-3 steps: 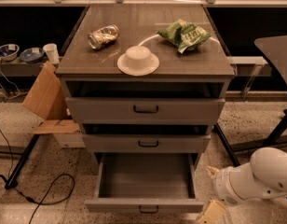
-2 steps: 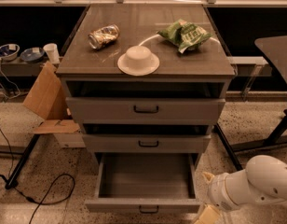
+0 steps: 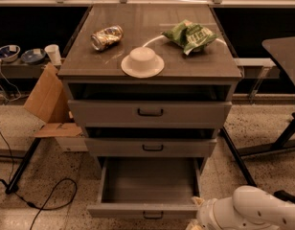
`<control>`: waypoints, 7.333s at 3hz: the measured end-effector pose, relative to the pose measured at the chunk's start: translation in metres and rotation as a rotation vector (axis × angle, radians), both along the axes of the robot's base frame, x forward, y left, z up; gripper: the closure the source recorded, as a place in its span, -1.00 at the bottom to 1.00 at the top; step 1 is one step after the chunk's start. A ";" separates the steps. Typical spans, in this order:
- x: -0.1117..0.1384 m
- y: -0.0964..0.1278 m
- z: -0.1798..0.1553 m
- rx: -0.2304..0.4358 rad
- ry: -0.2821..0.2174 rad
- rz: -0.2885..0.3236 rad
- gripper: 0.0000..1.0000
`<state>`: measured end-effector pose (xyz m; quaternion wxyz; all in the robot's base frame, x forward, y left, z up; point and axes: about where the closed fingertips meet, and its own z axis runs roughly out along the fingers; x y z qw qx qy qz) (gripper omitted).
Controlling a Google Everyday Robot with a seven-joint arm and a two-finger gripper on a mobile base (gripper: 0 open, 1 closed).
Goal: Close bottom drawer
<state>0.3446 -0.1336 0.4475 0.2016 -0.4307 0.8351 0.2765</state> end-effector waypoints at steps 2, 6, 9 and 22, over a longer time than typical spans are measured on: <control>0.002 0.009 -0.105 0.070 0.125 -0.129 -1.00; 0.009 0.001 -0.245 0.161 0.437 -0.293 -1.00; 0.047 0.019 -0.238 0.383 0.485 -0.381 -1.00; 0.206 0.039 -0.235 0.295 0.328 -0.428 -1.00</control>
Offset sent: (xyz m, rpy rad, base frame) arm 0.0032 0.0016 -0.1756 0.0972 0.2271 -0.2254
